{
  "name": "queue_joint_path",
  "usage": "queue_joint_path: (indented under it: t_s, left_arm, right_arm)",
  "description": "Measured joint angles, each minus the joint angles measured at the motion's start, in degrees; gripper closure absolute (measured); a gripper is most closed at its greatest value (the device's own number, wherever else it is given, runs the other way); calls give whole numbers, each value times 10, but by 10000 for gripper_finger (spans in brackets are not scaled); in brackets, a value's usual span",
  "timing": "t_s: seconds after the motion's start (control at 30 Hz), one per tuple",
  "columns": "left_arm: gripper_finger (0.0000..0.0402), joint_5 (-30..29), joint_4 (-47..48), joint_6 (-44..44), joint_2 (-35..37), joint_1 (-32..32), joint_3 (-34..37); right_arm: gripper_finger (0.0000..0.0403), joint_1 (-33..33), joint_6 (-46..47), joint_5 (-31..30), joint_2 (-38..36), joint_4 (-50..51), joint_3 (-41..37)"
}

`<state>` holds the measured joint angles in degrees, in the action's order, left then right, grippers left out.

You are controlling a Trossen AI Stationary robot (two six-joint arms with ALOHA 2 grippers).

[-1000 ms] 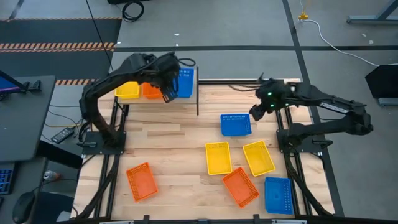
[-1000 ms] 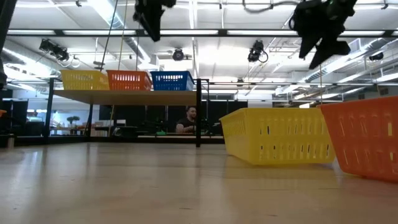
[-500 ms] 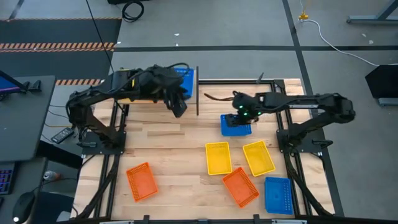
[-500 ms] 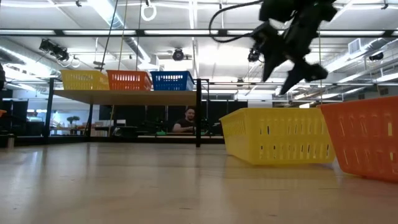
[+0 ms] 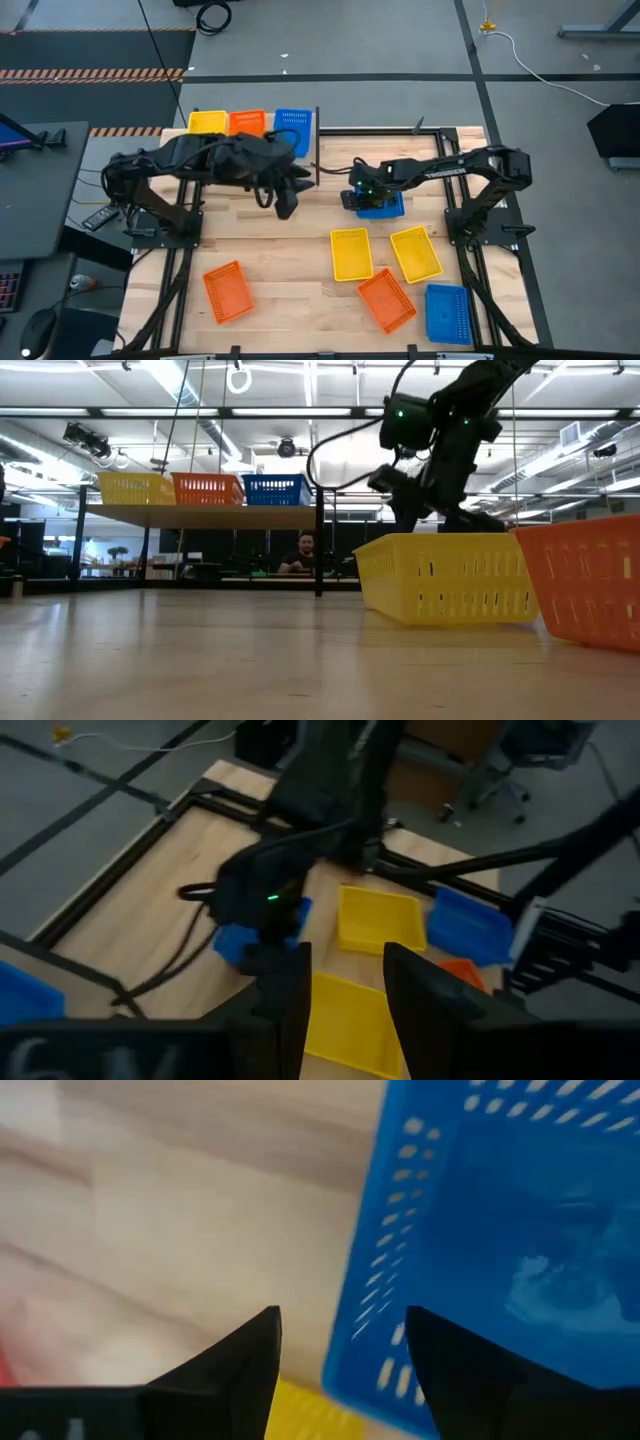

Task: Stack baskets on shelf by color
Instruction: Stack the top blue bin on top of the blue bin on the shelf

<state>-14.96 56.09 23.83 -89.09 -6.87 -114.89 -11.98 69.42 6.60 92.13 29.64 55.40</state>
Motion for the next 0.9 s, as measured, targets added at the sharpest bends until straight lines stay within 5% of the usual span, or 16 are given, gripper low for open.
queue_joint_path:
  t_s: [0.23, 0.5, 0.73, 0.9]
  left_arm:
    - [273, -20, 1, -4, 7, -35, 0]
    - [285, -56, -2, -23, 8, -30, 0]
    - [285, -60, -54, -25, 8, -19, 0]
    - [285, -76, -76, -19, 8, -19, 0]
  right_arm:
    - [224, -2, -29, -21, 12, -5, 0]
    - [384, -1, -184, 71, -5, -66, 0]
    - [362, -9, -302, 74, -42, 28, 45]
    - [387, -29, -363, 51, -71, 106, 109]
